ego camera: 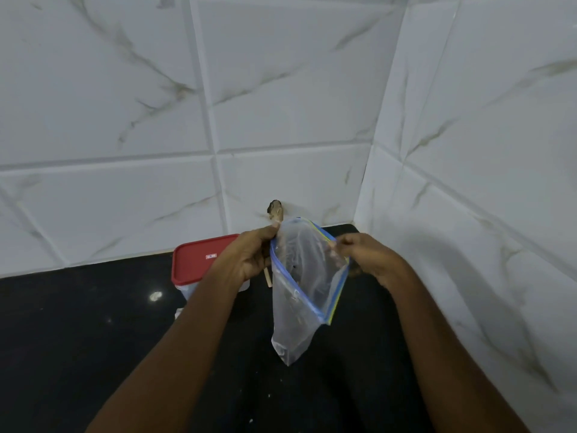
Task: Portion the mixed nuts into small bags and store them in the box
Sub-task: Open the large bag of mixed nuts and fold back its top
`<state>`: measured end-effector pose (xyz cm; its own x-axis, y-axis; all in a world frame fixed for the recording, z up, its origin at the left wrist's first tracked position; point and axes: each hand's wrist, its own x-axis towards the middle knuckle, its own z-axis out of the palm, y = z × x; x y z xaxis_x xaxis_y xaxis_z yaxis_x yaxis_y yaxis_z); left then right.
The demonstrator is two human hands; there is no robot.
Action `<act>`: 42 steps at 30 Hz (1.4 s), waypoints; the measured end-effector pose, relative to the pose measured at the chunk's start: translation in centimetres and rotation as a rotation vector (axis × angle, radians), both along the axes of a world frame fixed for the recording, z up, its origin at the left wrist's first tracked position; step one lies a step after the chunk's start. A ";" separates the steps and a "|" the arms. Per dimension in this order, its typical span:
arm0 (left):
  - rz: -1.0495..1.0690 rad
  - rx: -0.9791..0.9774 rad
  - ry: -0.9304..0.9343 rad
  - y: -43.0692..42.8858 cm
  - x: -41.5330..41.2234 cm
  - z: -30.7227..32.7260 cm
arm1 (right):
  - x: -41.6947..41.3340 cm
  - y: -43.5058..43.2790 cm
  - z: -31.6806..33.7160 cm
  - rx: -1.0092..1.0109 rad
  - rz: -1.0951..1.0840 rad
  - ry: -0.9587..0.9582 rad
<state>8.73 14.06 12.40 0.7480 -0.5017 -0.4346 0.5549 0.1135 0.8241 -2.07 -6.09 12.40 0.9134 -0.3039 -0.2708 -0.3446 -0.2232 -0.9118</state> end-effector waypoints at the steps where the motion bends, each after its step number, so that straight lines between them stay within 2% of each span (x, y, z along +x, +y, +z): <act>1: 0.031 -0.008 -0.007 0.1 0.0 -0.1 | -0.7 -0.2 -0.5 -0.065 0.010 0.037; 3: 0.079 -0.040 0.010 0.2 -0.3 0.0 | -1.6 -0.2 -1.1 -0.012 0.012 0.046; 6: 0.121 -0.180 0.080 0.1 -1.0 0.3 | -1.7 0.5 -1.2 0.451 -0.083 -0.095; 8: 0.127 -0.134 0.029 0.6 -1.4 0.3 | -1.6 1.0 -1.5 0.613 -0.139 -0.142; 14: -0.190 0.616 -0.485 3.3 -4.6 0.5 | -2.6 2.0 -1.6 0.554 -0.133 -0.218; 17: -0.194 0.680 -0.571 3.9 -5.4 0.3 | -3.5 2.3 -1.5 0.407 -0.137 -0.177; 20: -0.146 0.588 -0.487 3.9 -5.7 0.5 | -4.4 2.7 -1.0 0.249 -0.105 -0.035; 23: -0.114 0.461 -0.399 3.9 -6.0 0.7 | -4.9 3.4 -0.4 0.188 -0.101 0.063; 26: -0.132 0.430 -0.388 3.9 -6.2 0.8 | -4.8 4.5 0.1 0.112 -0.105 0.152; 29: -0.166 0.370 -0.365 3.9 -6.4 1.2 | -4.2 6.0 0.3 0.052 -0.059 0.169; 32: -0.136 0.253 -0.287 3.8 -6.6 1.3 | -3.7 6.5 0.2 0.049 -0.053 0.102; 34: -0.045 0.066 -0.117 3.8 -6.6 1.0 | -3.7 6.1 -0.2 0.225 -0.113 0.011; 35: 0.024 -0.078 0.025 3.9 -6.5 0.7 | -3.8 5.8 -0.4 0.387 -0.161 -0.044; 37: 0.181 -0.392 0.324 4.0 -6.5 -0.1 | -4.3 5.3 -0.9 0.824 -0.277 -0.146; 39: 0.300 -0.595 0.476 3.8 -6.7 -1.0 | -4.7 5.3 -1.8 1.191 -0.369 -0.210; 40: 0.327 -0.641 0.502 3.7 -6.9 -1.2 | -4.8 5.5 -2.3 1.273 -0.393 -0.223; 42: 0.315 -0.620 0.471 3.4 -7.5 -1.7 | -4.9 6.1 -2.9 1.285 -0.409 -0.219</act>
